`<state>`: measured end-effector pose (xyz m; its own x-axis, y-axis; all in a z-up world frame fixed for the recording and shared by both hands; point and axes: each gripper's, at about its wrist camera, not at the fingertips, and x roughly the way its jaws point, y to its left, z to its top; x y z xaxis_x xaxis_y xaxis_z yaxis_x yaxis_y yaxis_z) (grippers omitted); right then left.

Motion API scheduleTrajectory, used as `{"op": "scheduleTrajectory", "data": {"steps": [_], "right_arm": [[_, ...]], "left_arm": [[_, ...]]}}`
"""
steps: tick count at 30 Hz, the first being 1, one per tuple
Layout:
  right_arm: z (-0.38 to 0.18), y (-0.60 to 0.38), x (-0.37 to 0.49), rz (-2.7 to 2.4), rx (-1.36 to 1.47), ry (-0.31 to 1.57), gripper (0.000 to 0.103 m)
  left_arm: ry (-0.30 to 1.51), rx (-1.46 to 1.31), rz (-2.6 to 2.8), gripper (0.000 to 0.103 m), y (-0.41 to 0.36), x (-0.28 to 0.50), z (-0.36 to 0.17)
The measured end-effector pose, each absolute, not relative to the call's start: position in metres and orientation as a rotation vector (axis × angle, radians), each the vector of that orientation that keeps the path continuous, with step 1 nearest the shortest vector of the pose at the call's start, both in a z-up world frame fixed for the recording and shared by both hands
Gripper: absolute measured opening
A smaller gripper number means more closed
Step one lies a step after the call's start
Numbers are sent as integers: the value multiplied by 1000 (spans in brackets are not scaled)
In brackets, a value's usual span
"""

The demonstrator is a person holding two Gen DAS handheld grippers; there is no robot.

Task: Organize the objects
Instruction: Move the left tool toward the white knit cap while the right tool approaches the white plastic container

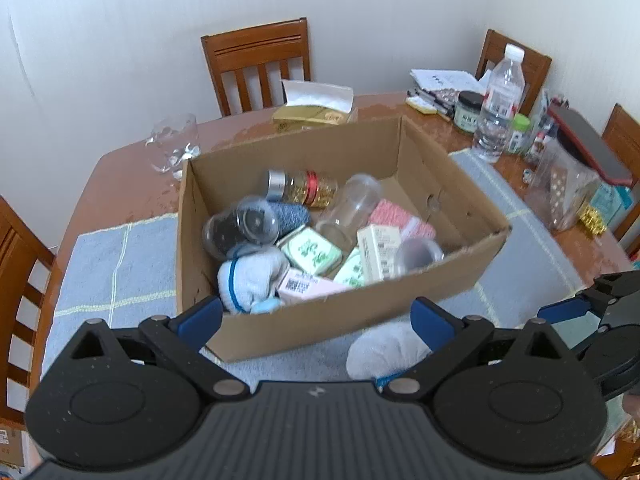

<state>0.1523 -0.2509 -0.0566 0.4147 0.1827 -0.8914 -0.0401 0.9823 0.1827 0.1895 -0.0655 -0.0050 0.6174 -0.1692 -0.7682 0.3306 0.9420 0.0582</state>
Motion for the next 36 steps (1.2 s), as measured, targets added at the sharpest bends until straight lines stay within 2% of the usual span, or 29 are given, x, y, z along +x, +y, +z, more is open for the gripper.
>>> {"op": "scheduleTrajectory", "data": {"steps": [11, 28, 36], "right_arm": [[-81, -247, 144, 104, 146, 1184, 103], [-76, -285, 137, -22, 152, 1167, 103], [-94, -262, 135, -13, 145, 1198, 103]], "left_arm": [[978, 144, -249, 100, -52, 175, -49], [994, 172, -286, 100, -48, 180, -53], [1013, 180, -341, 100, -55, 181, -59]]}}
